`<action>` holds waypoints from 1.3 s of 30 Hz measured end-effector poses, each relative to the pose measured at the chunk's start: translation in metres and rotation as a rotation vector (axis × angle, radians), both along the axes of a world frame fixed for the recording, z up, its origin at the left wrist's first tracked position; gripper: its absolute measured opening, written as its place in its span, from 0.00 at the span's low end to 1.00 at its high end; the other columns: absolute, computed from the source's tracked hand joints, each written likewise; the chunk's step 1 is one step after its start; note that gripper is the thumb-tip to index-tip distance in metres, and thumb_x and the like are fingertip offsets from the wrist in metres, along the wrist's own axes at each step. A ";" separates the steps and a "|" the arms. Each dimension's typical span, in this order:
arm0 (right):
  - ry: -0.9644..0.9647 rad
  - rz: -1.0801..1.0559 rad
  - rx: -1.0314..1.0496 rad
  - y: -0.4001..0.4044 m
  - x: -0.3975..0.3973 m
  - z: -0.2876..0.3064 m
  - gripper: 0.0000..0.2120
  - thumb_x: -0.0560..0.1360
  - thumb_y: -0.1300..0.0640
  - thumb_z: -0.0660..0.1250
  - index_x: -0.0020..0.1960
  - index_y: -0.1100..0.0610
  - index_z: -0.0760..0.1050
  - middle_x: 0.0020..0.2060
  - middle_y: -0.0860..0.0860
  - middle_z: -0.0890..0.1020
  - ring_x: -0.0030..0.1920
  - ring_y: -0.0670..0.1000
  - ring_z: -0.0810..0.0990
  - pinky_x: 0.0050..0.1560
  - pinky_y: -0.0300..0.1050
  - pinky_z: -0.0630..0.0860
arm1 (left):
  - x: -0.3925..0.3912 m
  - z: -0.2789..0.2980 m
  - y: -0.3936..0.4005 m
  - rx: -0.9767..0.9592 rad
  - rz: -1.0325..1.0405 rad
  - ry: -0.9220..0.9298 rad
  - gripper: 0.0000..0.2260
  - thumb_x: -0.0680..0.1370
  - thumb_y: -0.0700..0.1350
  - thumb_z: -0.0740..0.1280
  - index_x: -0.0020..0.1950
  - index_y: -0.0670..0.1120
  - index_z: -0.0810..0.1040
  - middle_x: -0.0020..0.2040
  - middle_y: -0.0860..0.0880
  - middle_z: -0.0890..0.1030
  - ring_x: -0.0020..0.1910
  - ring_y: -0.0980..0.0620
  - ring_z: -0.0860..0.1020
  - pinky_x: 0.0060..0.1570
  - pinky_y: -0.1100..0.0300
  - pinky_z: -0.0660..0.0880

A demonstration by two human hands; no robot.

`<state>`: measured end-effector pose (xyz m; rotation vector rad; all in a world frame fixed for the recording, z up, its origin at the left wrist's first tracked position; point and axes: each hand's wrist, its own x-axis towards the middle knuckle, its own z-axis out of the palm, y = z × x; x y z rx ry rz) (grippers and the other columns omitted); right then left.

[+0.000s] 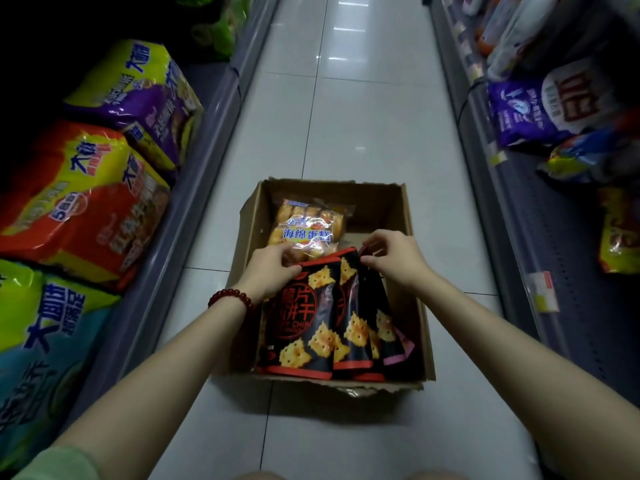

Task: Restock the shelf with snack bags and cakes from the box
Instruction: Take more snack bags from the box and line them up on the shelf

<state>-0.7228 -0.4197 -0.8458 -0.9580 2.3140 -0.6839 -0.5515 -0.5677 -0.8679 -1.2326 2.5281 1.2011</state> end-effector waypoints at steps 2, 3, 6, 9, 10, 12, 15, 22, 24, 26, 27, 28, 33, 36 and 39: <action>0.012 -0.012 -0.029 0.005 0.002 0.001 0.10 0.72 0.57 0.72 0.53 0.56 0.78 0.46 0.49 0.81 0.48 0.49 0.80 0.47 0.41 0.78 | 0.005 -0.005 0.002 0.006 0.013 0.012 0.09 0.76 0.45 0.69 0.55 0.46 0.78 0.52 0.48 0.80 0.51 0.52 0.77 0.43 0.63 0.72; 0.013 -0.025 -0.051 0.008 0.002 0.001 0.09 0.72 0.57 0.72 0.52 0.55 0.78 0.46 0.48 0.80 0.48 0.48 0.79 0.45 0.37 0.77 | 0.007 -0.008 0.003 0.004 0.022 0.019 0.10 0.76 0.46 0.69 0.56 0.46 0.77 0.53 0.48 0.80 0.51 0.51 0.77 0.44 0.62 0.72; 0.012 -0.077 -0.103 0.017 0.003 -0.001 0.10 0.73 0.57 0.72 0.54 0.55 0.78 0.47 0.49 0.81 0.49 0.47 0.79 0.44 0.33 0.73 | 0.014 -0.017 0.006 0.010 0.068 0.048 0.12 0.76 0.47 0.68 0.58 0.46 0.77 0.55 0.47 0.79 0.52 0.51 0.77 0.42 0.63 0.73; 0.003 -0.096 -0.095 0.028 0.007 -0.006 0.14 0.73 0.56 0.71 0.58 0.57 0.78 0.50 0.51 0.81 0.51 0.48 0.79 0.48 0.36 0.74 | 0.022 -0.024 0.015 0.019 0.107 0.066 0.14 0.77 0.47 0.68 0.60 0.46 0.75 0.56 0.47 0.79 0.51 0.51 0.76 0.42 0.62 0.73; -0.006 -0.097 -0.086 0.032 0.009 -0.008 0.15 0.73 0.56 0.71 0.58 0.58 0.78 0.51 0.51 0.81 0.51 0.49 0.79 0.50 0.38 0.75 | 0.025 -0.026 0.018 0.013 0.107 0.063 0.14 0.76 0.47 0.68 0.61 0.46 0.75 0.57 0.46 0.79 0.53 0.50 0.77 0.45 0.60 0.74; -0.031 -0.106 -0.072 0.037 0.013 -0.014 0.15 0.73 0.57 0.71 0.59 0.58 0.77 0.52 0.52 0.81 0.53 0.49 0.79 0.52 0.41 0.76 | 0.028 -0.029 0.023 0.012 0.107 0.050 0.15 0.76 0.47 0.68 0.62 0.45 0.74 0.59 0.45 0.79 0.56 0.48 0.77 0.50 0.56 0.76; -0.053 -0.143 -0.090 0.040 0.018 -0.022 0.17 0.73 0.57 0.71 0.62 0.56 0.75 0.54 0.52 0.80 0.54 0.50 0.78 0.50 0.39 0.74 | 0.031 -0.031 0.027 0.049 0.127 0.045 0.17 0.77 0.46 0.67 0.65 0.45 0.72 0.62 0.45 0.77 0.59 0.46 0.76 0.52 0.55 0.76; -0.115 -0.193 -0.107 0.045 0.027 -0.038 0.27 0.74 0.56 0.70 0.70 0.53 0.66 0.60 0.52 0.77 0.54 0.48 0.74 0.48 0.38 0.71 | 0.041 -0.045 0.036 0.234 0.184 0.010 0.27 0.77 0.48 0.67 0.73 0.45 0.62 0.66 0.43 0.74 0.63 0.44 0.75 0.60 0.47 0.75; -0.125 -0.196 -0.110 0.046 0.030 -0.042 0.27 0.75 0.55 0.69 0.71 0.53 0.65 0.60 0.52 0.77 0.53 0.47 0.74 0.49 0.40 0.72 | 0.043 -0.049 0.040 0.262 0.191 0.009 0.29 0.77 0.48 0.67 0.74 0.44 0.60 0.67 0.42 0.73 0.64 0.43 0.74 0.62 0.48 0.74; -0.149 -0.203 -0.119 0.046 0.031 -0.044 0.27 0.75 0.53 0.68 0.72 0.53 0.64 0.60 0.52 0.77 0.53 0.47 0.75 0.48 0.39 0.72 | 0.044 -0.054 0.042 0.263 0.211 0.025 0.29 0.77 0.48 0.68 0.74 0.43 0.60 0.67 0.42 0.73 0.65 0.44 0.73 0.62 0.50 0.73; -0.167 -0.204 -0.120 0.047 0.032 -0.045 0.27 0.75 0.52 0.68 0.72 0.53 0.63 0.60 0.52 0.77 0.53 0.47 0.75 0.47 0.38 0.72 | 0.045 -0.055 0.042 0.261 0.226 0.030 0.30 0.76 0.49 0.69 0.73 0.43 0.61 0.67 0.42 0.73 0.65 0.44 0.73 0.61 0.51 0.73; -0.181 -0.200 -0.117 0.047 0.034 -0.046 0.27 0.76 0.52 0.68 0.72 0.52 0.63 0.61 0.51 0.77 0.54 0.47 0.75 0.47 0.37 0.71 | 0.046 -0.057 0.041 0.266 0.236 0.028 0.31 0.75 0.51 0.69 0.73 0.43 0.61 0.67 0.43 0.73 0.65 0.44 0.73 0.61 0.51 0.73; -0.204 -0.201 -0.110 0.047 0.040 -0.051 0.24 0.79 0.50 0.63 0.72 0.54 0.64 0.63 0.50 0.76 0.54 0.43 0.72 0.43 0.30 0.69 | 0.047 -0.062 0.040 0.372 0.249 -0.012 0.33 0.75 0.56 0.67 0.75 0.46 0.58 0.68 0.44 0.73 0.64 0.44 0.74 0.61 0.50 0.73; -0.225 -0.226 -0.129 0.046 0.040 -0.055 0.22 0.80 0.48 0.59 0.72 0.55 0.66 0.62 0.51 0.77 0.55 0.44 0.74 0.46 0.33 0.70 | 0.046 -0.063 0.039 0.360 0.281 0.005 0.34 0.74 0.57 0.69 0.74 0.46 0.60 0.67 0.44 0.74 0.64 0.43 0.75 0.61 0.49 0.74; -0.213 -0.248 -0.097 0.050 0.038 -0.062 0.21 0.81 0.48 0.56 0.71 0.55 0.67 0.61 0.52 0.78 0.60 0.49 0.77 0.53 0.40 0.72 | 0.045 -0.064 0.040 0.353 0.290 0.007 0.33 0.74 0.57 0.69 0.73 0.45 0.61 0.66 0.44 0.74 0.63 0.44 0.75 0.60 0.50 0.74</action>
